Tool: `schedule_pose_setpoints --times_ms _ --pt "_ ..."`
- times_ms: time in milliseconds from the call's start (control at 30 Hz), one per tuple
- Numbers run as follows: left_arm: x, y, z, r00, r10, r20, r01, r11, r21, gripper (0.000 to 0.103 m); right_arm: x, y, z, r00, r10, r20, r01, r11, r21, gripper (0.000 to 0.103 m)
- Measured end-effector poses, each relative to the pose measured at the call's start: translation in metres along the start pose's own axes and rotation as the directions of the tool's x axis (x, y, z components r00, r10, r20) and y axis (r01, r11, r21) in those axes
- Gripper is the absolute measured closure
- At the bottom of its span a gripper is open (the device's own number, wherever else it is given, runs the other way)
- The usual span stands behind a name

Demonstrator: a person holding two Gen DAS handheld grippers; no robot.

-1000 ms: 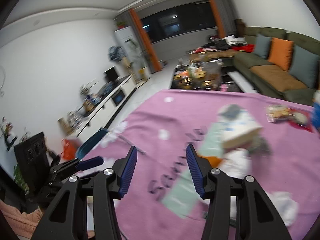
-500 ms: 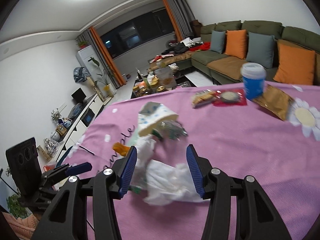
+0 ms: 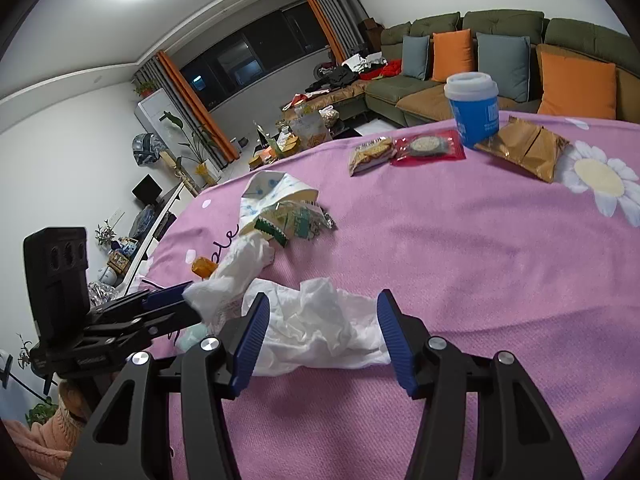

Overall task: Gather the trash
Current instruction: 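Grasp the crumpled white tissue with the left gripper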

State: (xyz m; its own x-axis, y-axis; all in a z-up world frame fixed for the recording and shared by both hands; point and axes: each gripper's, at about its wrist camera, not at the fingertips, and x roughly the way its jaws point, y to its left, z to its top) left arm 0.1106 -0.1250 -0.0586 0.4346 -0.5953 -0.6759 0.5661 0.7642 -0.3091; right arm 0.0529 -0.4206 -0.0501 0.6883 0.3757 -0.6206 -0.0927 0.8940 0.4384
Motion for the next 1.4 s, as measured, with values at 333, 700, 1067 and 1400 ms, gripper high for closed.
schedule_pose_setpoints --times_ms 333,700,1067,1400 --pt "0.026 0.008 0.000 0.996 -0.050 -0.080 0.046 0.998 -0.051 0.094 0.006 -0.001 -0.003 0.999 0.016 -0.028 -0.016 1.000 -0.001 0.050" --pt "-0.002 0.001 -0.004 0.999 -0.047 -0.017 0.047 0.999 -0.008 0.096 0.005 0.006 -0.005 0.999 0.003 -0.033 -0.005 0.999 -0.046 0.094" --pt "-0.050 0.008 -0.015 0.998 0.003 0.064 -0.004 1.000 0.017 0.096 -0.012 0.009 0.002 1.000 0.015 0.016 -0.015 0.999 -0.044 0.096" --pt "-0.082 0.032 -0.037 0.994 0.060 0.088 -0.058 0.998 -0.021 0.096 0.016 0.009 -0.004 0.999 -0.017 -0.050 0.015 0.999 -0.039 0.060"
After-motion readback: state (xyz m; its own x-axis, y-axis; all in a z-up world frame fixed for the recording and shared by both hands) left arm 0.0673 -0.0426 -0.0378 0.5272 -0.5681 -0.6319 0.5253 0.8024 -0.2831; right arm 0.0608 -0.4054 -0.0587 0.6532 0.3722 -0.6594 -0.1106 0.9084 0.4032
